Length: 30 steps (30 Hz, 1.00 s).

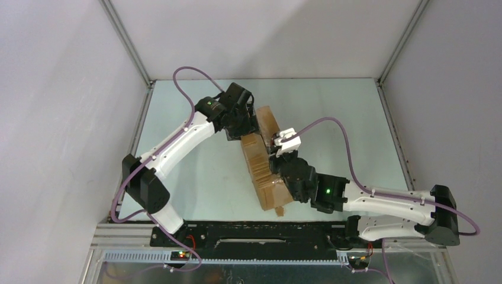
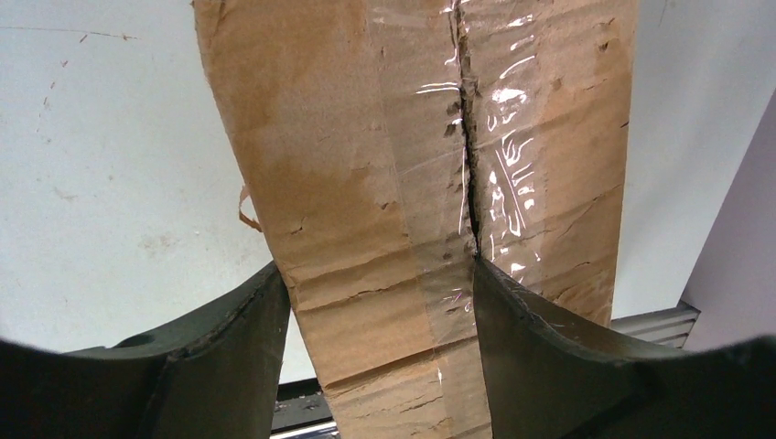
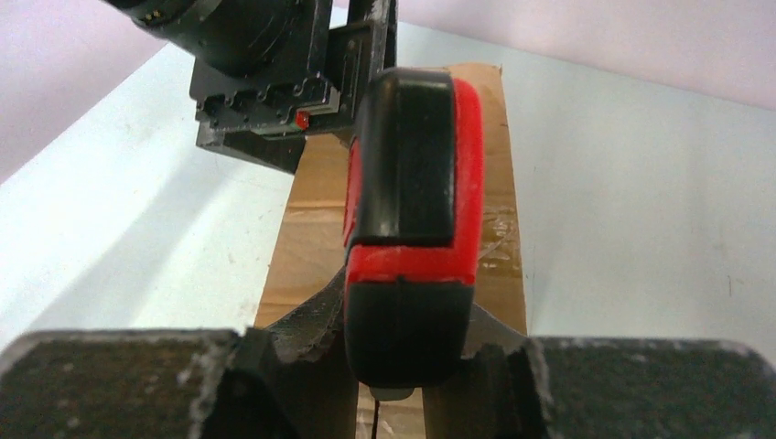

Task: Unpack the express box
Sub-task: Cut the express box at the center of the board.

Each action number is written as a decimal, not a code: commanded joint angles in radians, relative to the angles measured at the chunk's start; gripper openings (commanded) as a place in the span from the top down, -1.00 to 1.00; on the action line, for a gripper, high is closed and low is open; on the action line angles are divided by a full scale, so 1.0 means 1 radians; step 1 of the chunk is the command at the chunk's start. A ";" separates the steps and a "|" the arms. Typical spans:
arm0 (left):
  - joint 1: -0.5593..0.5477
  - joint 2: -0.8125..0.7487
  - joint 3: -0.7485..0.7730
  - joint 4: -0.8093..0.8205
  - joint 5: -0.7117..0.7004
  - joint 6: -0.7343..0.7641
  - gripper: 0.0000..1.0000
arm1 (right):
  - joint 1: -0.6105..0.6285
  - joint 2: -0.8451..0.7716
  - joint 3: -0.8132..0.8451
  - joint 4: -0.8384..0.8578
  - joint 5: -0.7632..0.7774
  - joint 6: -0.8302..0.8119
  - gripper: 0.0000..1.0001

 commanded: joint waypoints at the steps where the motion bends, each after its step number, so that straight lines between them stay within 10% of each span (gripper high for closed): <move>1: 0.005 0.000 -0.034 -0.013 -0.035 -0.061 0.04 | 0.034 -0.018 -0.003 -0.040 0.039 0.056 1.00; 30: 0.042 0.000 -0.080 -0.032 -0.167 -0.240 0.12 | 0.219 -0.145 0.015 -0.296 0.173 0.240 1.00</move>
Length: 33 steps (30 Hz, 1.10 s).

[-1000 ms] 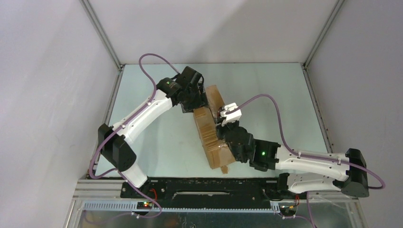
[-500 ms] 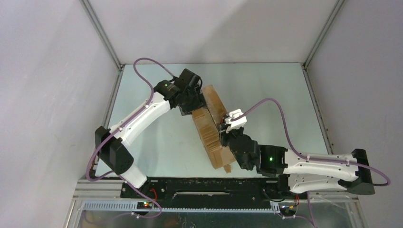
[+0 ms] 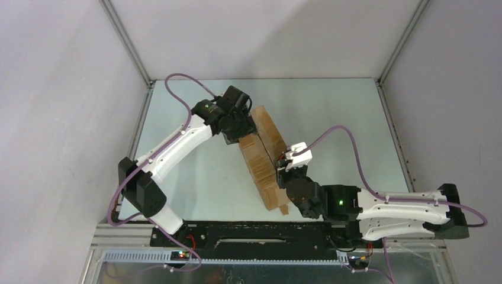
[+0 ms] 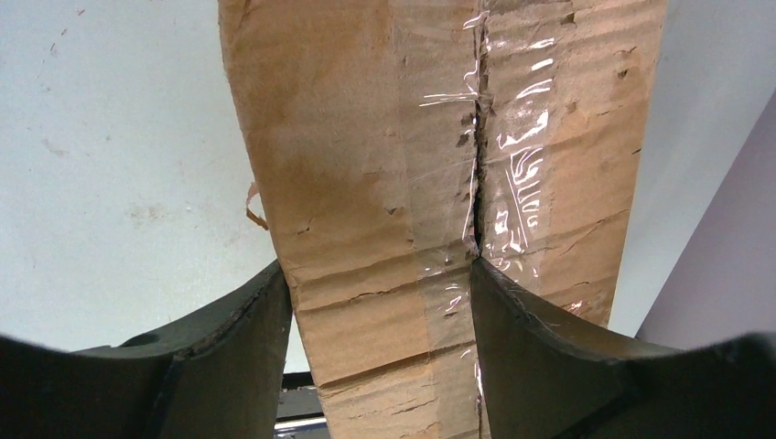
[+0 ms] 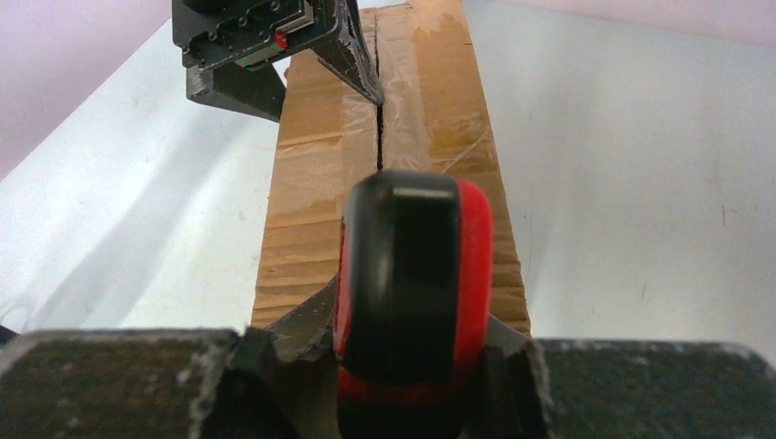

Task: Unpack the express box
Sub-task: Cut the express box at the center of the board.

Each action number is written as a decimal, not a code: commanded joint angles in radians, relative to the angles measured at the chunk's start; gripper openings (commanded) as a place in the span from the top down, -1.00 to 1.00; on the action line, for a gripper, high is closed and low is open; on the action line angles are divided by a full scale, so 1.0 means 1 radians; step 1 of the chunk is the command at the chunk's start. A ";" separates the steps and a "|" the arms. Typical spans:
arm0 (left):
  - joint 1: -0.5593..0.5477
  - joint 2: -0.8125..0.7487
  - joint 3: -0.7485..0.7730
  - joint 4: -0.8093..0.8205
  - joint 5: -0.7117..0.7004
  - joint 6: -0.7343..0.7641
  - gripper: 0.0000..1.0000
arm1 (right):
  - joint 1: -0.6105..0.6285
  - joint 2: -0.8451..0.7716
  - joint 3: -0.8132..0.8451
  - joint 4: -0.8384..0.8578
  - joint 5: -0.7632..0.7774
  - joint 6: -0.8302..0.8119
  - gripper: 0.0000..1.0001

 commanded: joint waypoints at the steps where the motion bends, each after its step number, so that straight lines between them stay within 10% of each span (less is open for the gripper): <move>1: 0.043 0.037 -0.035 -0.022 -0.114 -0.090 0.12 | 0.036 -0.064 0.024 -0.022 -0.012 0.008 1.00; 33: 0.070 0.067 -0.023 -0.026 -0.143 -0.120 0.13 | 0.076 -0.027 -0.001 -0.240 -0.056 0.195 1.00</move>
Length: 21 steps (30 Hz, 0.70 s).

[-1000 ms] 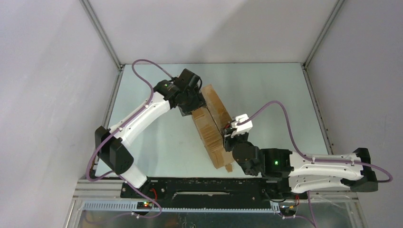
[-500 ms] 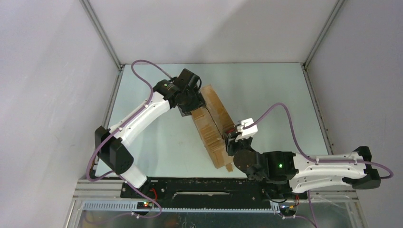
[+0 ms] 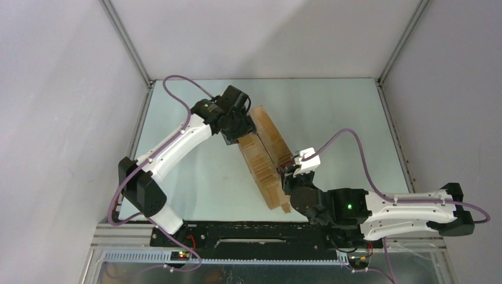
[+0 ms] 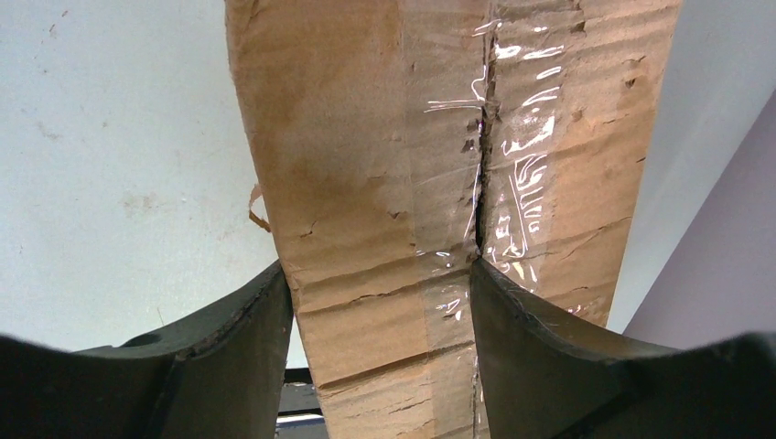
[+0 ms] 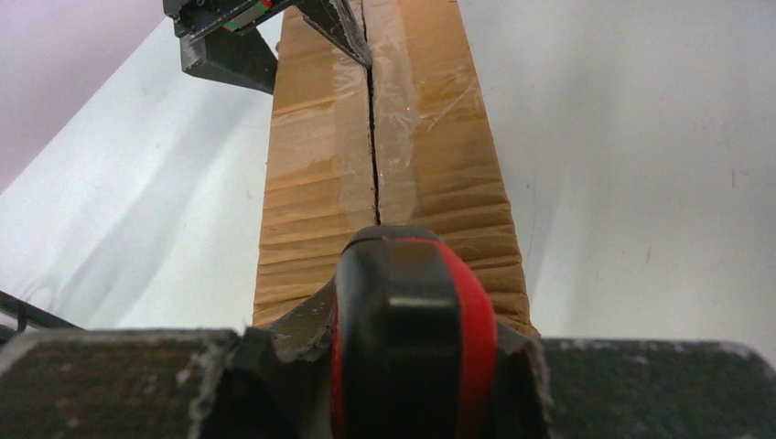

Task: Unpack the express box
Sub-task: Cut the express box at the center of the board.

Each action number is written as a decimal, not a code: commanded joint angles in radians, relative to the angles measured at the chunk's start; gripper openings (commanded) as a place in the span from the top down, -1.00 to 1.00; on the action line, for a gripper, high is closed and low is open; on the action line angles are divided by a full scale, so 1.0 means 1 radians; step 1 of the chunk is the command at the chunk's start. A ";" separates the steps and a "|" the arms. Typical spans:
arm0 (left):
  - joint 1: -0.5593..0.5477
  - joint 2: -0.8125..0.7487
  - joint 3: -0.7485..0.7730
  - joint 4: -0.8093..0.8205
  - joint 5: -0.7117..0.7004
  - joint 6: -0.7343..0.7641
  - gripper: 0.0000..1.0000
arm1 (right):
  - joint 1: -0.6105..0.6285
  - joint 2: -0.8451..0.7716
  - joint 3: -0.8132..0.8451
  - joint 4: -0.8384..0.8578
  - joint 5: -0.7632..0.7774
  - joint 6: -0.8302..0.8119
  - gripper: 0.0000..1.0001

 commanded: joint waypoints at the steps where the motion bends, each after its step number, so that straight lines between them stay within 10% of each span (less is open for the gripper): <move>1: 0.059 0.066 -0.021 -0.017 -0.145 -0.071 0.13 | 0.002 0.049 0.002 -0.068 -0.115 0.033 1.00; 21: 0.073 0.087 -0.017 -0.035 -0.184 -0.090 0.14 | 0.039 -0.090 0.112 -0.226 -0.084 -0.007 1.00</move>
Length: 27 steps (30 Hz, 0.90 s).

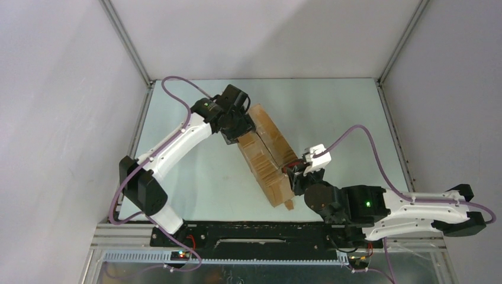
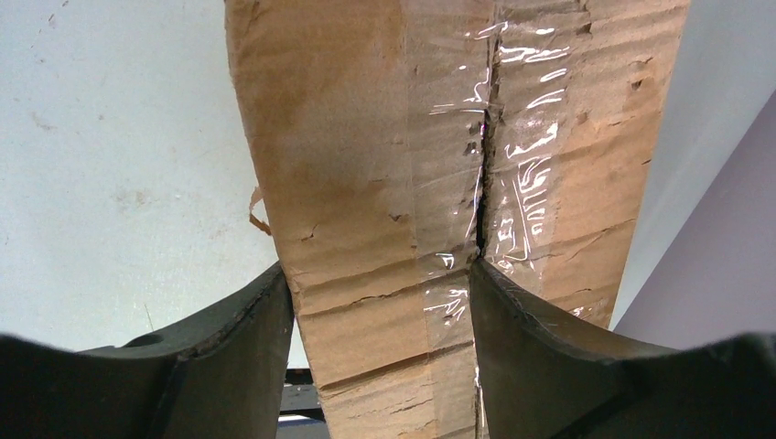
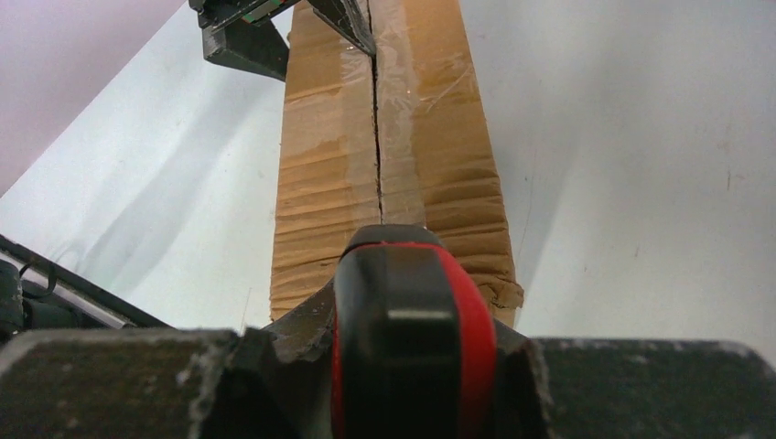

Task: Unpack the express box
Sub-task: Cut the express box at the center of the board.

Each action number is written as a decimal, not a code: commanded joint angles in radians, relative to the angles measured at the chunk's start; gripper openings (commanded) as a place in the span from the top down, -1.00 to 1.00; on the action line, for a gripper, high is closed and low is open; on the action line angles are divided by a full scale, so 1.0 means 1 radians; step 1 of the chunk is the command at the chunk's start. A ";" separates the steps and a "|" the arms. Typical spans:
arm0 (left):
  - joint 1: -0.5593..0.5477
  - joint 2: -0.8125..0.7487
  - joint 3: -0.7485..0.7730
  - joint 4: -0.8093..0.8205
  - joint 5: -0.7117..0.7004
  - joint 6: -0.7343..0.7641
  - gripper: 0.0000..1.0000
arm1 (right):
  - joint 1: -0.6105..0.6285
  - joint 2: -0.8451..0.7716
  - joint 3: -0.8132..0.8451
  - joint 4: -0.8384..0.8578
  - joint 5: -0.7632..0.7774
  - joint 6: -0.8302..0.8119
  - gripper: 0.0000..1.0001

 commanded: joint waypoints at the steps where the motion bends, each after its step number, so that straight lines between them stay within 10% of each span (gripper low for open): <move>1: 0.059 0.075 -0.025 -0.026 -0.178 -0.051 0.14 | 0.029 -0.005 0.051 -0.080 -0.026 -0.006 1.00; 27: 0.091 0.067 -0.041 -0.033 -0.198 -0.066 0.14 | 0.022 -0.004 -0.060 -0.140 -0.010 0.150 1.00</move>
